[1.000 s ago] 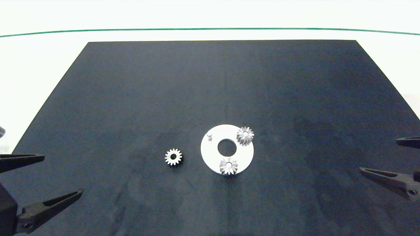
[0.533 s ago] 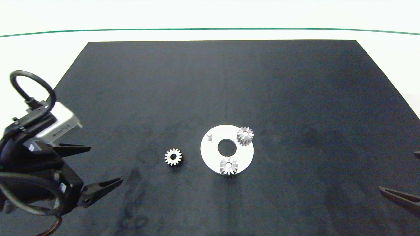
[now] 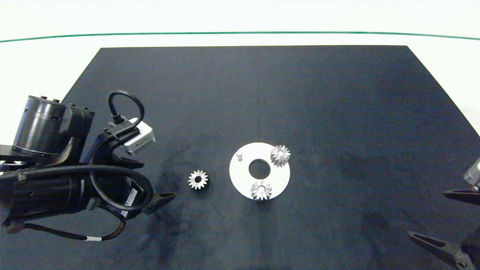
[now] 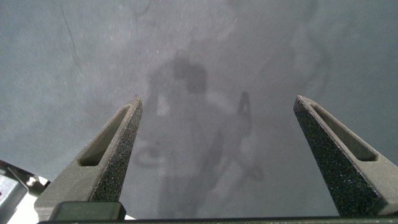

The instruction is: Install three planetary gears onto the carrier pins

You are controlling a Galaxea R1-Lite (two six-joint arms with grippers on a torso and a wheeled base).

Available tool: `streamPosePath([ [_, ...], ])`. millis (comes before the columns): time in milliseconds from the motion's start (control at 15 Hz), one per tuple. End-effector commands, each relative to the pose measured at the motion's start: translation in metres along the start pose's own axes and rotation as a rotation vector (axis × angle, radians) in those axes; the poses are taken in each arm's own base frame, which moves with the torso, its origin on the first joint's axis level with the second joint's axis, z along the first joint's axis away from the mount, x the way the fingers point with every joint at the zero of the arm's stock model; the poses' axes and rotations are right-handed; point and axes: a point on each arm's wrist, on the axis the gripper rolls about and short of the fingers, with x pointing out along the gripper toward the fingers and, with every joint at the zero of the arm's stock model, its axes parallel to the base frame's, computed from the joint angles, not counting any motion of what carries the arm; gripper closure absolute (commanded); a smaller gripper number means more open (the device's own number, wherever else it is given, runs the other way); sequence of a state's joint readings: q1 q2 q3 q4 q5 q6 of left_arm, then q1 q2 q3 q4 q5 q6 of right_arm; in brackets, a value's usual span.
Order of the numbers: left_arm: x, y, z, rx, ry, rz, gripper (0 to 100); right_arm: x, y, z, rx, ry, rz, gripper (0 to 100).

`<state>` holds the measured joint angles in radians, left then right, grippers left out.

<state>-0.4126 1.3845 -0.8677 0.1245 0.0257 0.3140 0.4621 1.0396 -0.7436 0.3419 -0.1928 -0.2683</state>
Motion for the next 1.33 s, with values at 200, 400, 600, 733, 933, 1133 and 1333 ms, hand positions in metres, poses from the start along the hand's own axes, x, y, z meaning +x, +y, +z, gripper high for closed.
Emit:
streamPosePath([
  [200, 0.021, -0.012, 0.009, 0.007, 0.03, -0.055, 0, 0.007, 0.002, -0.001, -0.011, 0.034, 0.007, 0],
  [400, 0.026, -0.026, 0.013, 0.028, 0.037, -0.025, 0, 0.007, 0.002, -0.001, -0.012, 0.031, 0.006, 0],
  [600, 0.035, -0.028, 0.015, 0.008, 0.017, -0.015, 0, 0.006, 0.002, -0.001, -0.013, 0.029, 0.008, 0],
  [733, 0.039, -0.031, 0.016, 0.013, 0.019, -0.016, 0, 0.005, 0.002, -0.001, -0.017, 0.026, 0.007, 0],
  [933, 0.045, -0.031, 0.016, 0.011, 0.016, -0.003, 0, 0.005, 0.002, -0.001, -0.017, 0.024, 0.007, 0],
  [1133, 0.053, -0.032, 0.015, 0.009, 0.023, 0.001, 0, 0.006, 0.002, -0.001, -0.016, 0.026, 0.007, 0],
  [1333, 0.058, -0.032, 0.013, 0.008, 0.035, 0.06, 0, 0.006, 0.002, -0.001, -0.016, 0.029, 0.008, 0],
])
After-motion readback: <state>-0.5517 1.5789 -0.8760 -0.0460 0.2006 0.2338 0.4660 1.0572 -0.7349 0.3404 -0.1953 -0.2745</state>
